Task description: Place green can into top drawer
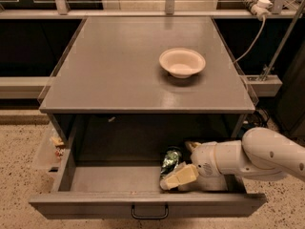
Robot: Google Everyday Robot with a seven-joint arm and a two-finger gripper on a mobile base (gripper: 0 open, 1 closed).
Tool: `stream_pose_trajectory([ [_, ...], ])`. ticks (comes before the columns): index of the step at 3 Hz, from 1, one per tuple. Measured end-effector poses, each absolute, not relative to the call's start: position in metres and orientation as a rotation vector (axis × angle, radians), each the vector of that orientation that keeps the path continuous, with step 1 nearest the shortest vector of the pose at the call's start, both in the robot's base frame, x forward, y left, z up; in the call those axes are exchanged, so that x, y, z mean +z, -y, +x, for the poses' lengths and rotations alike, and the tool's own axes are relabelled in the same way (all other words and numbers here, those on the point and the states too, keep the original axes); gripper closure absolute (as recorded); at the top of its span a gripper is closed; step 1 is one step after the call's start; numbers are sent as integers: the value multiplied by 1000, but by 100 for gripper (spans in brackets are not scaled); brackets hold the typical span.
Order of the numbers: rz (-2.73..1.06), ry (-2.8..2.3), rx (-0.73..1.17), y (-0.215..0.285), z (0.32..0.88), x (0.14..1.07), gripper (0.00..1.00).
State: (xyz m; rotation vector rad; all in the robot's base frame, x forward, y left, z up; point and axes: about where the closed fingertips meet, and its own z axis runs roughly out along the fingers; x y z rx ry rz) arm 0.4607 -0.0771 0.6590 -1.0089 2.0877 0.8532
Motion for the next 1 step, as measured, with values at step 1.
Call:
stream_pose_trajectory([
  [1,-1009,-2088,853,77,461,659,0],
])
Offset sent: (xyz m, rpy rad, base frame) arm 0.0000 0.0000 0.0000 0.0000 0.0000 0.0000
